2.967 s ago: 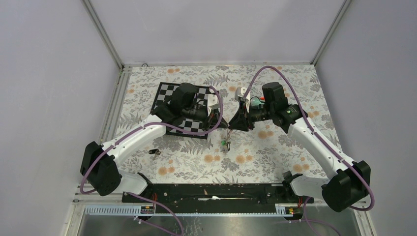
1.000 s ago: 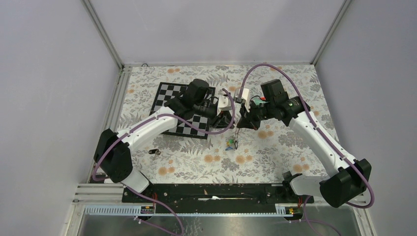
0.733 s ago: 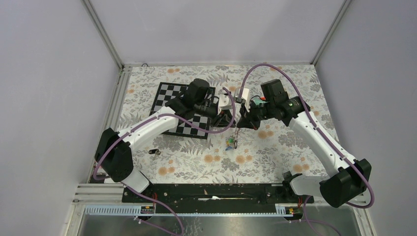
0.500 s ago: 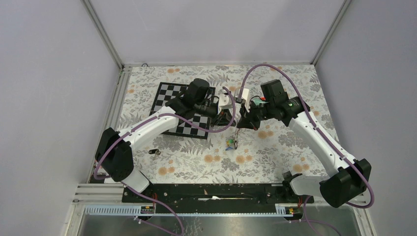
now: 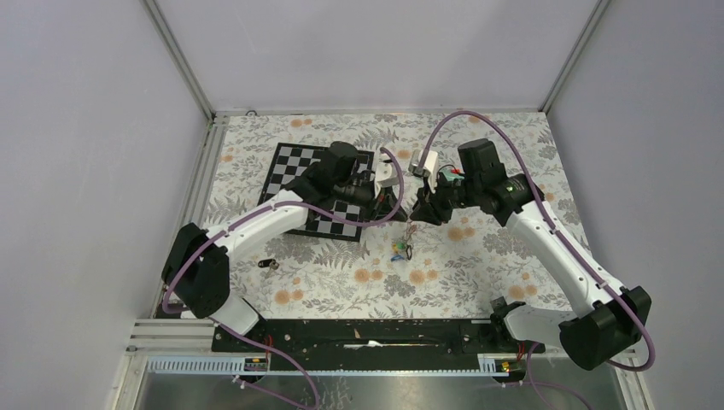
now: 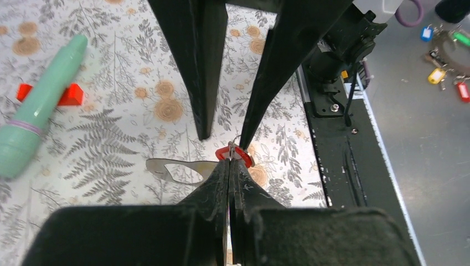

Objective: Put the keys on the keyring

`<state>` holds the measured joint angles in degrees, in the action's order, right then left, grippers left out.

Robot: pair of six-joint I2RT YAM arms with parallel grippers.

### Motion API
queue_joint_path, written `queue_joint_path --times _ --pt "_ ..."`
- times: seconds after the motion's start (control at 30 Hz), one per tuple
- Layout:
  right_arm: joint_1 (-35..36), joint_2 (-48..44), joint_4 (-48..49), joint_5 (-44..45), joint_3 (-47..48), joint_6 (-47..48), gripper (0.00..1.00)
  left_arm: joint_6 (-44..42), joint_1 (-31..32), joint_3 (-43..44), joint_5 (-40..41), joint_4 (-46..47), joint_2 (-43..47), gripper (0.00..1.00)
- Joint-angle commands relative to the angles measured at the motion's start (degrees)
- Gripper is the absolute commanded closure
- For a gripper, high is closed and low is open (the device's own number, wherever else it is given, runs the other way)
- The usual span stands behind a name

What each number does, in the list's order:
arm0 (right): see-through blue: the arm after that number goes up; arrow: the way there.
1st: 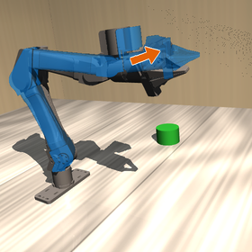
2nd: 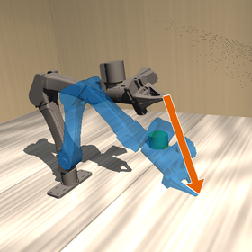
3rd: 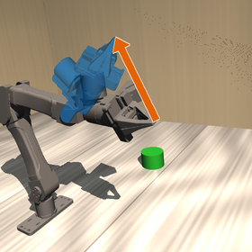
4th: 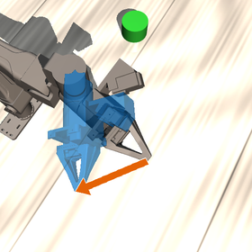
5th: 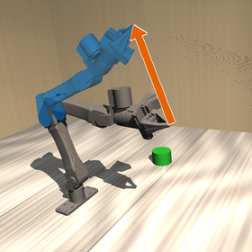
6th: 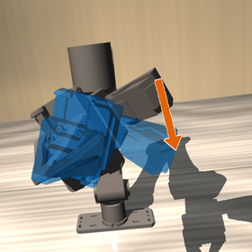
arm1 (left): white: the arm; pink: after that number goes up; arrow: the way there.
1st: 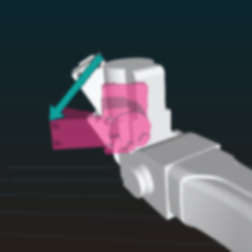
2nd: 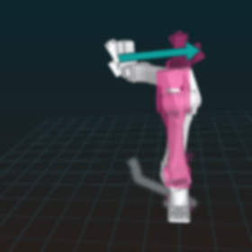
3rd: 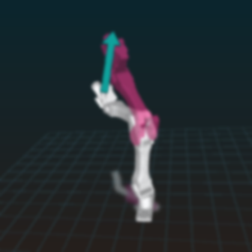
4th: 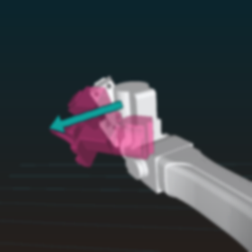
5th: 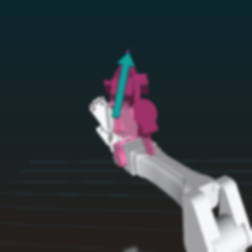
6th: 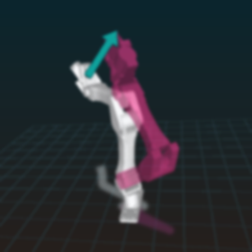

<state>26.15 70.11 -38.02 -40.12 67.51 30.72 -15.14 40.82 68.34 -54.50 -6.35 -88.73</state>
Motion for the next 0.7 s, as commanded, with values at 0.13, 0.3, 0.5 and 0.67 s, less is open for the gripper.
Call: queue_joint_path --times 0.13,0.3,0.5,0.67 --pt "-0.6 -1.9 4.9 -4.1 -0.4 -4.8 0.53 12.3 -2.4 -7.0 -5.7 17.4 6.7 1.0" --pt "-0.8 -1.9 6.7 -8.3 -2.8 -7.1 0.52 14.3 -2.9 -8.8 -5.7 20.2 7.6 1.0" --pt "-1.2 -1.1 7.5 -9.9 -3.8 -7.7 0.56 15.0 -3.1 -9.7 -6.3 22.0 8.2 1.0" --pt "-1.5 -1.5 7.5 -10.3 -4.5 -7.3 0.61 15.0 -3.5 -10.1 -6.5 22.4 8.3 1.0"
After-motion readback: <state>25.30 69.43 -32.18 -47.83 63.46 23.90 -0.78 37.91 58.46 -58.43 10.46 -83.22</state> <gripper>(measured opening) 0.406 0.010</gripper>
